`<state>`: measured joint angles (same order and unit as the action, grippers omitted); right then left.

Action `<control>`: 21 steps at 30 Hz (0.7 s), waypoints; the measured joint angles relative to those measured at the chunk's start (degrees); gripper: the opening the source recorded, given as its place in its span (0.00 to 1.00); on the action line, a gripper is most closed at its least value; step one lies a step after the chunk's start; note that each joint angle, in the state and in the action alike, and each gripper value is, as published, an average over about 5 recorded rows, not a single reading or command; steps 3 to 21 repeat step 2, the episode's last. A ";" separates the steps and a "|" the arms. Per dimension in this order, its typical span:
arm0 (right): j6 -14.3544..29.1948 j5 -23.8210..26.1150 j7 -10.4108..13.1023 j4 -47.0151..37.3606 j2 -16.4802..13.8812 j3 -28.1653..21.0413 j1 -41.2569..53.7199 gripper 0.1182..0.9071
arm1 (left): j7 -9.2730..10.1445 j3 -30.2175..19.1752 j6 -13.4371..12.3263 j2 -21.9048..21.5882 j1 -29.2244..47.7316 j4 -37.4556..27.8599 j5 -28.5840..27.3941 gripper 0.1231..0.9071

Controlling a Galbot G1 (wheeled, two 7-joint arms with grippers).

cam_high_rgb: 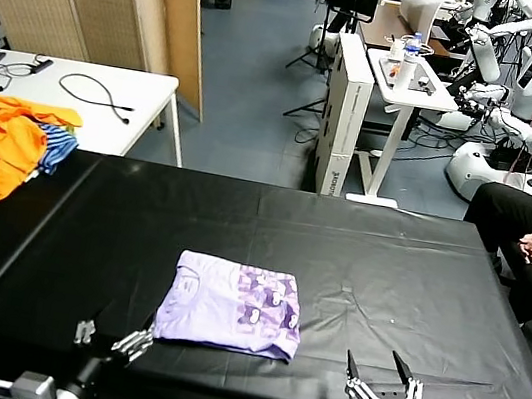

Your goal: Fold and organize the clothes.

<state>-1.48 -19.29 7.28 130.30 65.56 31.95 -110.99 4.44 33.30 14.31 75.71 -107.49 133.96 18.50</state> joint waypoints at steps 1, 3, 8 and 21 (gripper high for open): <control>-0.01 0.00 0.00 -0.01 0.00 -0.01 0.00 1.00 | -0.01 -0.01 -0.01 0.02 0.00 -0.01 -0.03 1.00; -0.03 0.00 0.00 -0.02 0.00 -0.02 0.00 1.00 | -0.02 -0.02 -0.01 0.04 0.00 -0.03 -0.06 1.00; -0.03 0.00 0.00 -0.02 0.00 -0.02 0.00 1.00 | -0.02 -0.02 -0.01 0.04 0.00 -0.03 -0.06 1.00; -0.03 0.00 0.00 -0.02 0.00 -0.02 0.00 1.00 | -0.02 -0.02 -0.01 0.04 0.00 -0.03 -0.06 1.00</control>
